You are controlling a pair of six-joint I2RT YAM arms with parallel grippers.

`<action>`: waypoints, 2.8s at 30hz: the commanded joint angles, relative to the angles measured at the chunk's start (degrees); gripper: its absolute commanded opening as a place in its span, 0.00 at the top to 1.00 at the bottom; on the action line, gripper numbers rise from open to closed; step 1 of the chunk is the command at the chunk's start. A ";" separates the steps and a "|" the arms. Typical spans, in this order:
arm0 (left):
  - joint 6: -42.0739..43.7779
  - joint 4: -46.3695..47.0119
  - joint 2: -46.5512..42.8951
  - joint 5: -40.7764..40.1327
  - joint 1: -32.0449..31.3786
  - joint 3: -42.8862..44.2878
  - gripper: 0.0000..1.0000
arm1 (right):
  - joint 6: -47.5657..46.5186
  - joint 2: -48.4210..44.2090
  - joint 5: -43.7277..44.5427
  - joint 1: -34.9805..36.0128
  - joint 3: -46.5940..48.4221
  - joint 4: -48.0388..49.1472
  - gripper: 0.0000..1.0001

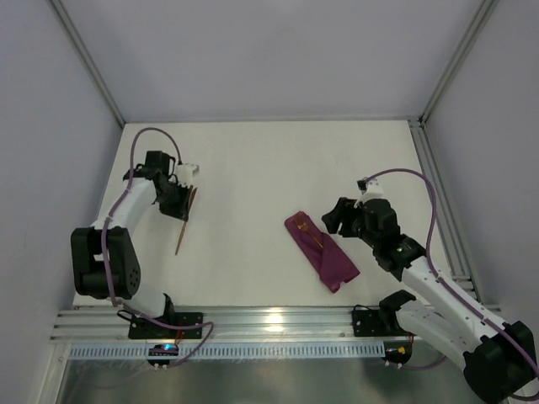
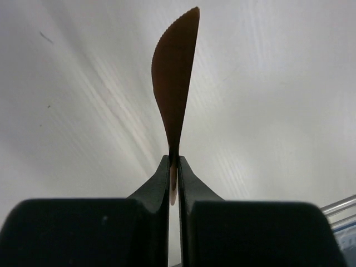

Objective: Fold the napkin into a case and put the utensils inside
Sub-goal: Pick up the knife from the corner of the board, then pass from the left arm to the right, then stuff the knife into the folded napkin.

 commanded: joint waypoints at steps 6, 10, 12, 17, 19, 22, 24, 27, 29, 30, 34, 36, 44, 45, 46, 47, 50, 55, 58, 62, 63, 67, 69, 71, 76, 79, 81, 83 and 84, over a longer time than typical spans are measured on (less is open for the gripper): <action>-4.96 -4.80 -10.42 25.77 0.03 12.67 1.00 | -8.00 4.62 -12.30 7.46 7.96 16.77 0.34; -4.79 -7.00 -15.96 36.56 0.03 18.13 1.00 | -13.03 11.10 -24.49 11.53 10.77 38.24 0.24; -3.91 -8.06 -19.56 41.49 0.03 19.46 1.00 | -8.83 15.24 -32.65 11.44 11.91 47.95 0.18; -3.72 -10.78 -24.67 50.12 0.03 21.12 1.00 | 6.54 36.91 -48.85 12.67 31.31 60.47 0.23; -4.69 -10.17 -25.99 50.92 0.03 21.04 1.00 | 14.45 41.79 -51.06 13.72 36.33 68.06 0.24; -5.75 -9.91 -27.04 52.85 0.03 21.30 1.00 | 16.77 47.07 -50.98 15.31 38.99 70.15 0.26; -6.80 -9.30 -27.31 53.82 0.03 21.22 1.00 | 16.94 47.96 -51.42 16.44 38.73 71.89 0.26; -7.77 -8.42 -27.75 54.08 0.03 21.30 1.00 | 13.70 46.92 -52.30 17.94 38.64 67.10 0.28; -8.30 -7.89 -27.84 54.52 0.03 21.39 1.00 | 10.27 45.77 -52.30 18.65 37.94 65.05 0.28; -8.82 -7.02 -27.84 54.87 0.03 21.30 1.00 | 9.39 44.89 -52.12 19.00 37.67 63.39 0.28; -12.16 -4.02 -28.19 55.84 0.03 20.08 1.00 | 3.59 44.36 -49.40 21.19 38.55 55.38 0.34; -12.52 -4.11 -28.45 56.10 0.03 19.64 1.00 | 3.49 44.71 -47.91 21.46 38.46 55.12 0.36; -13.13 -3.67 -29.68 56.64 0.03 18.06 1.00 | 7.01 46.64 -47.47 21.73 39.16 57.84 0.49; -13.13 -3.41 -29.86 56.63 0.03 17.18 1.00 | 7.10 46.64 -47.38 21.81 39.16 57.93 0.51; -13.05 -3.32 -29.86 56.55 0.03 16.91 1.00 | 7.10 46.64 -46.94 21.90 39.16 57.93 0.53; -13.13 -3.06 -29.86 56.63 0.03 16.65 1.00 | 7.18 46.90 -46.94 21.99 39.16 57.84 0.55; -13.39 -2.70 -29.77 56.55 0.03 16.21 1.00 | 7.36 47.26 -47.02 22.25 39.69 57.49 0.59; -13.66 -2.35 -29.86 56.72 0.03 16.21 1.00 | 7.36 47.87 -47.03 23.04 40.48 57.22 0.62; -13.57 -2.44 -30.03 56.64 0.03 15.86 1.00 | 7.45 47.96 -47.03 23.13 40.66 57.05 0.79; -12.52 -3.31 -30.21 53.48 0.03 15.24 1.00 | 6.66 47.26 -45.71 23.04 40.66 54.60 0.97; -12.60 -3.49 -30.12 51.29 0.03 15.07 0.86 | 4.57 46.91 -44.05 23.13 40.83 50.76 0.97; -11.29 -5.94 -30.56 36.98 0.03 15.50 0.05 | -9.22 42.87 -32.76 23.13 42.06 27.75 0.97; -10.06 -7.44 -31.00 27.13 0.03 15.50 0.01 | -17.46 40.06 -24.57 23.13 41.63 13.15 0.97; -8.83 -8.06 -31.44 20.29 0.03 15.15 0.01 | -20.49 38.73 -9.55 23.13 40.84 -0.25 0.97; -7.16 -7.98 -32.14 17.35 0.03 12.70 0.01 | -19.99 40.84 10.53 23.04 37.86 -15.89 0.97; -6.72 -7.27 -32.76 18.05 0.03 10.77 0.01 | -16.21 38.83 15.45 23.04 31.97 -16.08 0.97; -6.80 -6.57 -32.84 18.75 0.03 9.80 0.01 | -15.58 37.42 18.62 23.04 28.89 -15.73 0.97; -6.72 -6.22 -33.02 19.98 0.03 8.83 0.01 | -15.58 37.24 20.46 23.04 27.13 -15.64 0.97; -6.72 -5.96 -33.02 20.16 0.03 8.65 0.01 | -15.58 37.41 21.00 23.04 26.78 -15.72 0.97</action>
